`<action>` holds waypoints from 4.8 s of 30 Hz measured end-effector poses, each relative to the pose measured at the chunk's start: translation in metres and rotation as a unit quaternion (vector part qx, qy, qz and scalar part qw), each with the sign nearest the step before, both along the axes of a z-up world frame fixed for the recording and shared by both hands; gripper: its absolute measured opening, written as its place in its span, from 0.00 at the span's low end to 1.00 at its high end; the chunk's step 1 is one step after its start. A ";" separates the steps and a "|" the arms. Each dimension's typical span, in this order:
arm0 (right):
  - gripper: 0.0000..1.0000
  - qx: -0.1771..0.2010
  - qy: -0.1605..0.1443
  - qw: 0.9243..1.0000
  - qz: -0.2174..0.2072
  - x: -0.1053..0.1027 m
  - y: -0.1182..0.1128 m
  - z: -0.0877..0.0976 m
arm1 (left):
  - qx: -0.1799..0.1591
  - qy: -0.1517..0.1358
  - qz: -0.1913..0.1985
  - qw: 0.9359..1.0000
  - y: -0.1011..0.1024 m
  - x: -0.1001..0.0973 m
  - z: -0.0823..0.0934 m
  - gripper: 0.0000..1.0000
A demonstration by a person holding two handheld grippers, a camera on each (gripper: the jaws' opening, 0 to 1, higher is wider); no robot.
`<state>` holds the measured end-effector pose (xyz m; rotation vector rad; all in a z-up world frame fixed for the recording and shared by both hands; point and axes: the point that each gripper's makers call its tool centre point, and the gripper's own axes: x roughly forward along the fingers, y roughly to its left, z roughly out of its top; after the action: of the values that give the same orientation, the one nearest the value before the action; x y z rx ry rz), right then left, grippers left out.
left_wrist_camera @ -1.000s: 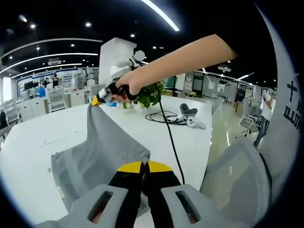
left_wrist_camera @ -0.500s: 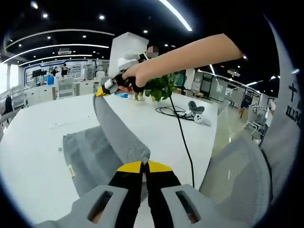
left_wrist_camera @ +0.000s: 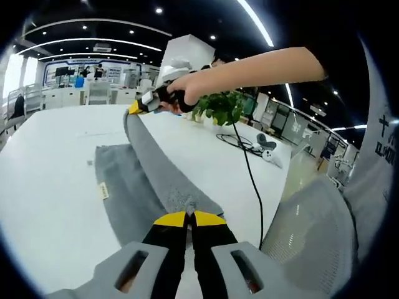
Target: Fold the towel on the table until its edges align and the towel forms a compact rectangular stack.
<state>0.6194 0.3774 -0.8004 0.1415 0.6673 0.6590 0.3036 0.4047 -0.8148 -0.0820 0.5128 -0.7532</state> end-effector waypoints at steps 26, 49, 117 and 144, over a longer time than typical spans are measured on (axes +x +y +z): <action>0.01 -0.031 0.015 0.998 0.049 -0.003 0.061 -0.062 | -0.073 0.109 0.126 0.983 0.047 -0.004 -0.058 0.02; 0.02 -0.079 0.011 0.993 0.082 -0.004 0.074 -0.105 | -0.088 0.193 0.197 0.957 0.067 -0.008 -0.104 0.02; 0.42 -0.124 -0.057 0.970 0.204 -0.228 -0.114 -0.044 | 0.232 0.007 -0.105 0.967 0.021 0.003 -0.063 0.54; 0.42 -0.153 -0.077 0.921 0.351 -0.310 -0.058 -0.080 | 0.301 -0.020 -0.194 0.933 0.014 0.002 -0.085 0.40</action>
<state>0.3097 0.3191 -0.8807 -0.4606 0.6569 1.2281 0.3054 0.4187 -0.8999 0.6229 0.7131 -0.9486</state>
